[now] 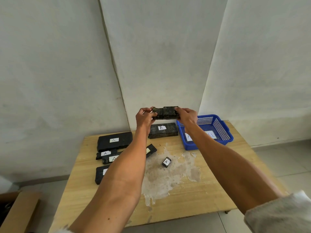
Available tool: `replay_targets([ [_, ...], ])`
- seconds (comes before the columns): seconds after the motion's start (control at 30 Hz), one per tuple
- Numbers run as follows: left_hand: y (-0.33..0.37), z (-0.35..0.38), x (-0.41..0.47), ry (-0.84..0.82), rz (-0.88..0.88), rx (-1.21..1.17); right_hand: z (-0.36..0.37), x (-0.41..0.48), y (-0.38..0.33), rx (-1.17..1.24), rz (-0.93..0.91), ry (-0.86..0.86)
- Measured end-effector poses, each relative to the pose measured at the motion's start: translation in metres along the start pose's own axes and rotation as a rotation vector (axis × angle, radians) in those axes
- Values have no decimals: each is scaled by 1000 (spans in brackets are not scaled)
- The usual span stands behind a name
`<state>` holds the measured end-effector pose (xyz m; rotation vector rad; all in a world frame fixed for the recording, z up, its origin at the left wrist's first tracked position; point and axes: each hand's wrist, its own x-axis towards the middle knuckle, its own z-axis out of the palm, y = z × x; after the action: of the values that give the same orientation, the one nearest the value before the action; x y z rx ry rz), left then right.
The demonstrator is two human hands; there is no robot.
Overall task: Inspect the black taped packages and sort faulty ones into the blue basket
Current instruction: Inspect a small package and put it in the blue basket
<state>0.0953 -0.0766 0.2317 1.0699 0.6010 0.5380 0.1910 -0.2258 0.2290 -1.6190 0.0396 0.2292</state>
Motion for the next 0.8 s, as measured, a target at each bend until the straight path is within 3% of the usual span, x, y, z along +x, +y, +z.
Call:
replay_targets([
  [0.37, -2, -1, -4, -16, 38, -7, -3, -1, -1, -91, -27, 45],
  [0.6, 0, -4, 4, 132, 29, -8, -6, -9, -6, -77, -46, -157],
  [0.8, -5, -2, 9, 134, 82, 82, -4, -11, 1, -64, -29, -132],
])
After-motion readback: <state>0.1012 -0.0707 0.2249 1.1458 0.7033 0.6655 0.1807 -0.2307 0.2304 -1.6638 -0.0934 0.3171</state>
